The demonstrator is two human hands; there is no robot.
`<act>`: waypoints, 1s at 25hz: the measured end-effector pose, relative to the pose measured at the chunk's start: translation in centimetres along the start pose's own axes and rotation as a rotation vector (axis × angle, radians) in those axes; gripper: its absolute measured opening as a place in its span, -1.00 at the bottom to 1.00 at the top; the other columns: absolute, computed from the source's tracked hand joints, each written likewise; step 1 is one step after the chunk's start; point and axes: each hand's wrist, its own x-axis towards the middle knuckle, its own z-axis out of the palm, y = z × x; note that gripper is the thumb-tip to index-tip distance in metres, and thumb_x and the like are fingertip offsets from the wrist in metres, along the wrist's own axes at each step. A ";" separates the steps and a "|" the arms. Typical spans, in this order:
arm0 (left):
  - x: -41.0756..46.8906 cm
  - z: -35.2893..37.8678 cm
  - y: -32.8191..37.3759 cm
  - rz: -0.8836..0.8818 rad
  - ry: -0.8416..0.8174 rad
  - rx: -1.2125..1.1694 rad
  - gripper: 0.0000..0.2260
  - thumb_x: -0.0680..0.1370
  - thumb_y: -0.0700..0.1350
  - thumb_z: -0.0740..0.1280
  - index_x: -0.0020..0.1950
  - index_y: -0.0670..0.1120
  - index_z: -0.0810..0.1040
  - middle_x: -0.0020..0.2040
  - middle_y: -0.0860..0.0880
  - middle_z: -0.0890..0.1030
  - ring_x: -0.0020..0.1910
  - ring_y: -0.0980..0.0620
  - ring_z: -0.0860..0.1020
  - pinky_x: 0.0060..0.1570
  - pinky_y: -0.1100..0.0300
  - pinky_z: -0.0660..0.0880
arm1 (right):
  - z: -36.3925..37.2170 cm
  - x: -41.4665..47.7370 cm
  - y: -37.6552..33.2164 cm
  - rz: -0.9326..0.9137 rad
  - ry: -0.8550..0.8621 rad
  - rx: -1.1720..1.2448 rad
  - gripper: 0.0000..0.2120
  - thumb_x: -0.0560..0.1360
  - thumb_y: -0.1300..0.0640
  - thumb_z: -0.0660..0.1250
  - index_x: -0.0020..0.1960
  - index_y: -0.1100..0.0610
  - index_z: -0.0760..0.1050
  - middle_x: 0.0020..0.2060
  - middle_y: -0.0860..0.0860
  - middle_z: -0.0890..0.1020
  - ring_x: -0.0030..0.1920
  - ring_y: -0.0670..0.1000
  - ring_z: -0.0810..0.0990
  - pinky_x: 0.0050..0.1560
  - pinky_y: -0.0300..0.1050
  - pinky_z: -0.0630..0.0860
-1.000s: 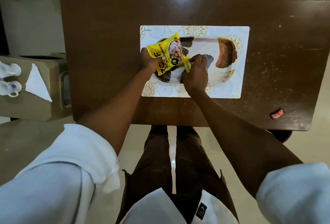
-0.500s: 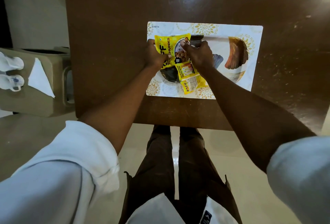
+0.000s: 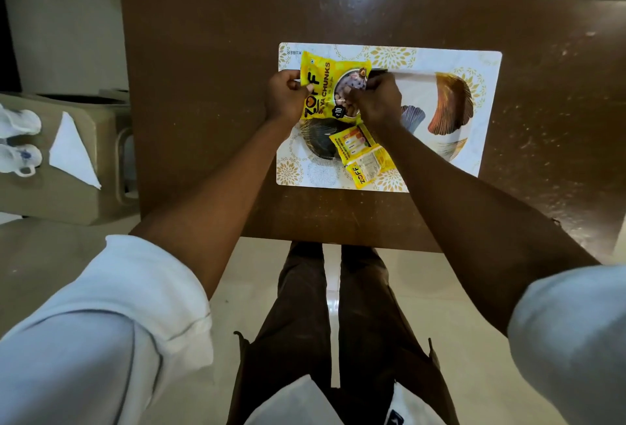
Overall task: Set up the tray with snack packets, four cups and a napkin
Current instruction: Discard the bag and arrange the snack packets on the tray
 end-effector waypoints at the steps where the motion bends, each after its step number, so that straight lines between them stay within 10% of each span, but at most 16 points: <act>1: 0.2 -0.1 0.0 0.008 0.001 -0.009 -0.90 0.51 -0.26 0.49 0.00 -0.24 0.67 -0.16 -0.11 0.60 -0.15 0.04 0.53 -0.11 0.17 0.50 | -0.1 0.1 0.0 -0.017 -0.009 0.051 -0.65 0.41 0.05 0.56 0.00 0.08 0.41 -0.03 0.12 0.70 0.00 0.19 0.71 0.10 0.28 0.59; 10: 0.4 -0.5 0.5 -0.101 0.038 -0.034 -0.66 0.50 -0.16 0.55 0.18 -0.31 0.62 0.13 -0.27 0.67 0.02 -0.06 0.61 0.14 0.02 0.57 | -0.6 0.3 0.3 -0.085 0.020 -0.065 -0.69 0.46 0.02 0.54 0.09 0.10 0.51 0.05 -0.01 0.64 0.10 0.06 0.62 0.14 0.07 0.56; 15: -4.7 0.2 0.2 -0.042 0.251 0.033 -0.80 0.65 -0.04 0.35 0.00 -0.13 0.42 -0.01 -0.21 0.62 -0.06 -0.15 0.60 -0.05 -0.02 0.49 | -5.0 -0.7 4.6 -0.164 0.265 -0.231 -0.66 0.58 -0.15 0.33 0.02 0.15 0.56 -0.04 0.06 0.63 -0.01 0.06 0.58 0.04 -0.01 0.48; 20: -12.1 6.5 -1.7 -0.037 -0.159 0.059 -0.71 0.69 0.05 0.25 0.06 -0.18 0.58 0.00 -0.13 0.66 -0.04 -0.13 0.62 -0.08 -0.01 0.51 | -6.9 -3.1 9.3 0.031 0.002 -0.166 -0.66 0.59 -0.13 0.28 -0.04 0.17 0.54 -0.17 0.06 0.58 -0.12 0.07 0.52 -0.10 -0.09 0.34; 25: -12.0 8.2 -0.9 -0.101 -0.111 0.065 -0.67 0.66 0.13 0.27 0.12 -0.13 0.58 0.08 -0.11 0.65 0.07 -0.14 0.62 0.04 -0.05 0.55 | -4.9 -4.1 7.4 0.013 -0.106 -0.048 -0.72 0.48 -0.11 0.50 -0.08 0.12 0.64 -0.25 -0.01 0.62 -0.24 -0.05 0.55 -0.19 -0.14 0.38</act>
